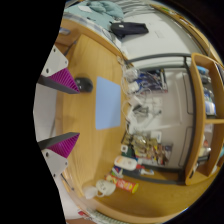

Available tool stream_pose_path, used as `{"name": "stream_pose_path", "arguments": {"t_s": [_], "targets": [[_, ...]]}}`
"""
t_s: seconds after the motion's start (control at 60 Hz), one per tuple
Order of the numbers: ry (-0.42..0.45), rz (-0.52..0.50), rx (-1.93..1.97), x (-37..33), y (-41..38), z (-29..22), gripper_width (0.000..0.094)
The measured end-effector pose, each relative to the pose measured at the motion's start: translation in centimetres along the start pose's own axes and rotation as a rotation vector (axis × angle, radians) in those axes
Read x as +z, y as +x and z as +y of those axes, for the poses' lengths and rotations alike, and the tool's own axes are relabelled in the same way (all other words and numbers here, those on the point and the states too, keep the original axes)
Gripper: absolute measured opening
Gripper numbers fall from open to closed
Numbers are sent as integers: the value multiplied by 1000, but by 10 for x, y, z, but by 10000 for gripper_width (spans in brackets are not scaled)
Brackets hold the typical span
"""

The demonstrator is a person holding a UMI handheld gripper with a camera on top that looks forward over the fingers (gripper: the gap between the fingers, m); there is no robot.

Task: Arrange mouse

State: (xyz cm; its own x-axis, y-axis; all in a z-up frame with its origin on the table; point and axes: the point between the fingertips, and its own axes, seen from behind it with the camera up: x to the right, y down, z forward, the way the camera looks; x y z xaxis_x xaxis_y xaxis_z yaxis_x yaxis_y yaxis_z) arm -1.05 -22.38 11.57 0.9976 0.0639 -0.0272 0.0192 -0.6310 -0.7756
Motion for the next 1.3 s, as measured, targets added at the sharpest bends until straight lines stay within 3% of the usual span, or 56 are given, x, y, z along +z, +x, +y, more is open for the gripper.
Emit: {"name": "stream_pose_path", "arguments": {"t_s": [0.25, 0.533, 0.633, 0.65, 0.717, 0.867, 0.883, 0.967, 1.1, 1.15, 1.3], "targets": [[-39, -87, -23, 71, -101, 15, 779], [-64, -45, -9, 146, -114, 21, 771], [-71, -38, 2, 164, -119, 27, 704], [-70, -32, -1, 165, -118, 27, 741], [-53, -26, -1, 168, -121, 23, 491], [-35, -7, 9, 168, -122, 22, 443], [-31, -6, 11, 168, -122, 22, 388], [-29, 11, 20, 168, -121, 22, 294], [-52, 27, 10, 167, -121, 22, 274], [-61, -11, 0, 162, -133, 15, 275], [20, -70, -17, 146, -154, -67, 276]]}}
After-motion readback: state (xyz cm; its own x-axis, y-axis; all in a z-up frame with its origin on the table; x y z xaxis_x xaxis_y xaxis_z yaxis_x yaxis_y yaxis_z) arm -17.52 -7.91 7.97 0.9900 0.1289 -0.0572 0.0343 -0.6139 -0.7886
